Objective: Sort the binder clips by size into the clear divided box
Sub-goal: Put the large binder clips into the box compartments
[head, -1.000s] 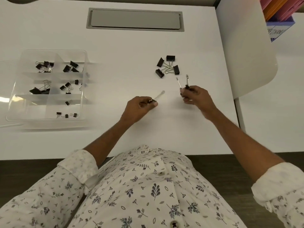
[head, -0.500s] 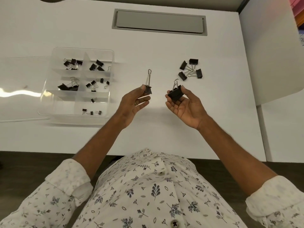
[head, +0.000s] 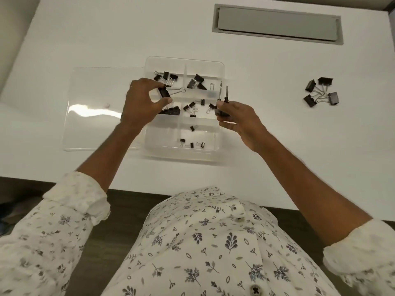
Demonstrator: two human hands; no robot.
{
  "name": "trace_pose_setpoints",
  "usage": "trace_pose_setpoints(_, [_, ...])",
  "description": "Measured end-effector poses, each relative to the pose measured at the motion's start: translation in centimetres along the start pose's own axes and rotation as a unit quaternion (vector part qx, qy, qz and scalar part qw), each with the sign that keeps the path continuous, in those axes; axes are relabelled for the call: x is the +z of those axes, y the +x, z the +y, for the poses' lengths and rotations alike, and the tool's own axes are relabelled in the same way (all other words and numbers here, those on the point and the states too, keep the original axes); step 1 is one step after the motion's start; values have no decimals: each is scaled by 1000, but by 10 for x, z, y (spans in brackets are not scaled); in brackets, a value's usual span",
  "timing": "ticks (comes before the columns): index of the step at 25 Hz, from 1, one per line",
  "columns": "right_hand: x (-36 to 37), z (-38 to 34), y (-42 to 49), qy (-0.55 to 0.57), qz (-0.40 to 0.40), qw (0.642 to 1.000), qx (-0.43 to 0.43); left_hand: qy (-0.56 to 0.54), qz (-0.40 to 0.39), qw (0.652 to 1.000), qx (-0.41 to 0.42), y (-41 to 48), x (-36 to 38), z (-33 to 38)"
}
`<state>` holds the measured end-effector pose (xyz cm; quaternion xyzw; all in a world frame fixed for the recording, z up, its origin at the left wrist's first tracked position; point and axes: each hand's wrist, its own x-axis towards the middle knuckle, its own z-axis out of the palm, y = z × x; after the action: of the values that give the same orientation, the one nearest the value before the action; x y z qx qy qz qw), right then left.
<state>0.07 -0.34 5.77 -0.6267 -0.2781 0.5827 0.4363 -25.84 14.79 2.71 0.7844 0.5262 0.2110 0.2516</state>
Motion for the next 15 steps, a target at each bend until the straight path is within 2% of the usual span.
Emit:
trace_pose_setpoints(2, [32, -8, 12, -92, 25, 994, -47, 31, -48, 998, 8, 7, -6, -24])
trace_pose_setpoints(4, [59, -15, 26, -207, 42, 973, -94, 32, -67, 997, 23, 8, -8, -40])
trace_pose_setpoints(9, [111, -24, 66, -470, 35, 860, -193, -62, 10, 997, 45, 3, -16, -53])
trace_pose_setpoints(12, [125, -21, 85, -606, 24, 772, -189, -89, 27, 994, 50, 4, -19, -51])
trace_pose_setpoints(13, [126, -19, 87, -629, 22, 754, -189, -89, 30, 994, 53, 3, -20, -50])
trace_pose_setpoints(15, [123, -15, 86, -615, 38, 755, -224, -95, 25, 993, 63, -1, -21, -50])
